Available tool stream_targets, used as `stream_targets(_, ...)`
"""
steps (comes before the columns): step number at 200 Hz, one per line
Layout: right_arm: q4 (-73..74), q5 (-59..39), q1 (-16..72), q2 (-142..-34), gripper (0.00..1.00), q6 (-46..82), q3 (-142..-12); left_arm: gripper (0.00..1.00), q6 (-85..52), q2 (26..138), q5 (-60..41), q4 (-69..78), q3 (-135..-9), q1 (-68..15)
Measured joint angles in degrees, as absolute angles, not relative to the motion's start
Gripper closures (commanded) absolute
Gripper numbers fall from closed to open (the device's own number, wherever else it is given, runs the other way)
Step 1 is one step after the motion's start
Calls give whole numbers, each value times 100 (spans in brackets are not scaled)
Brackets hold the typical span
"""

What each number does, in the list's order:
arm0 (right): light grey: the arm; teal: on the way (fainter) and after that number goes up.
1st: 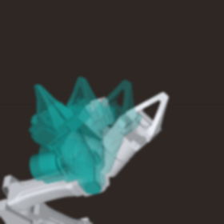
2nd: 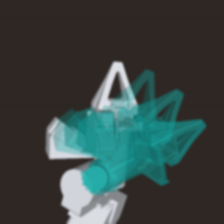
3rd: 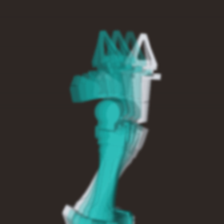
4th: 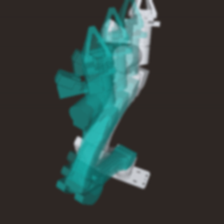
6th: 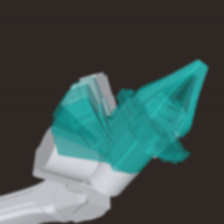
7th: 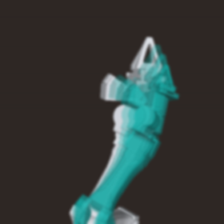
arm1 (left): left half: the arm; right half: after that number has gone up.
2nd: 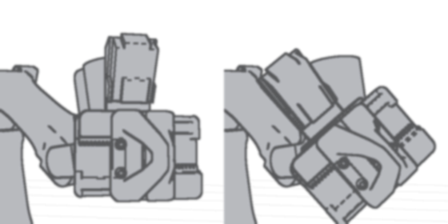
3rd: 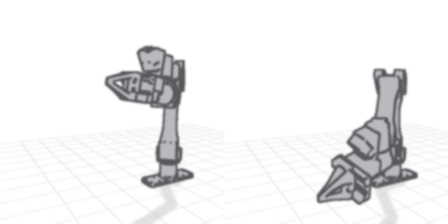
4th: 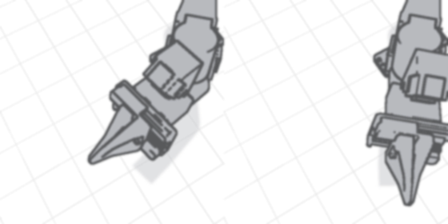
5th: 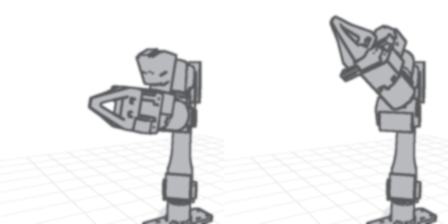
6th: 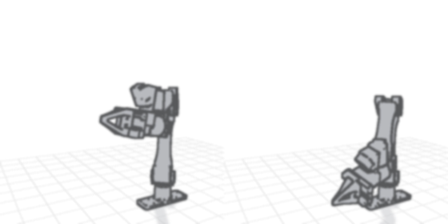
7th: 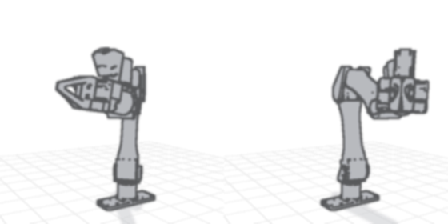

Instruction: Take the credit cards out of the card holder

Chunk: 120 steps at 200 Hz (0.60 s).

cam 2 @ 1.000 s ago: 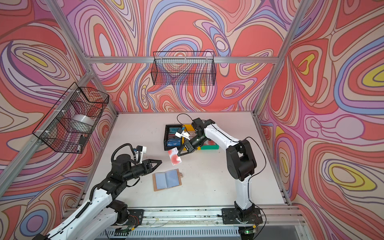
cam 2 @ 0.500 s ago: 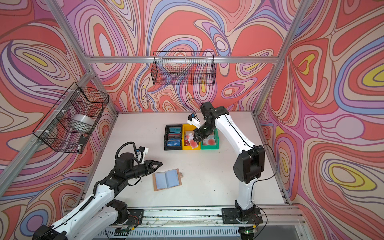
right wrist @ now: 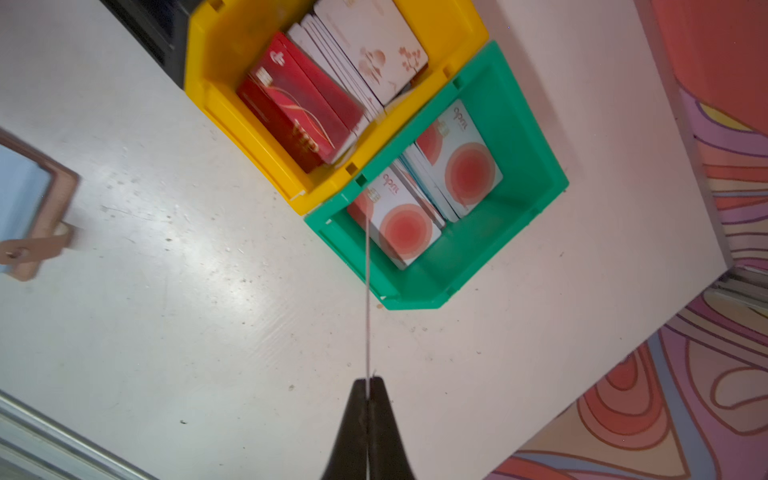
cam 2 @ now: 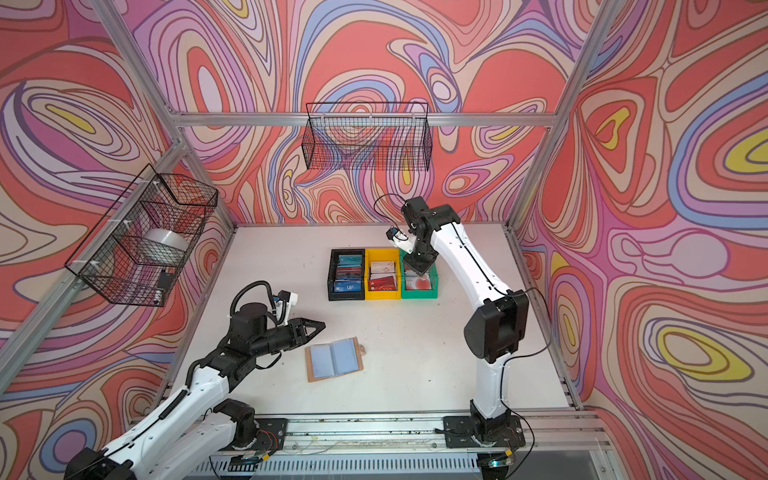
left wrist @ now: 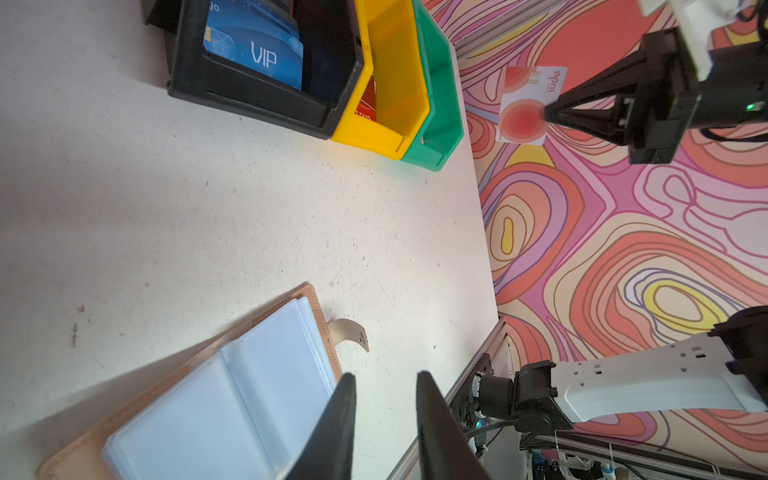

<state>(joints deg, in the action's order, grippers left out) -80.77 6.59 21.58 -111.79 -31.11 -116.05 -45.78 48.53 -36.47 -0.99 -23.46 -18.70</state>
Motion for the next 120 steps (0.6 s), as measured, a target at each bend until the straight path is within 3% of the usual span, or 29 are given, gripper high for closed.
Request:
stream_targets(46, -7500, 1422, 2069, -11297, 100, -3701, -10809, 72, -4606, 5074, -3730, -91, -2335, -1870)
stream_targets(120, -6674, 1662, 2067, -11297, 100, -4292, -10254, 72, -4775, 5461, -3837, 259, -2202, -1870)
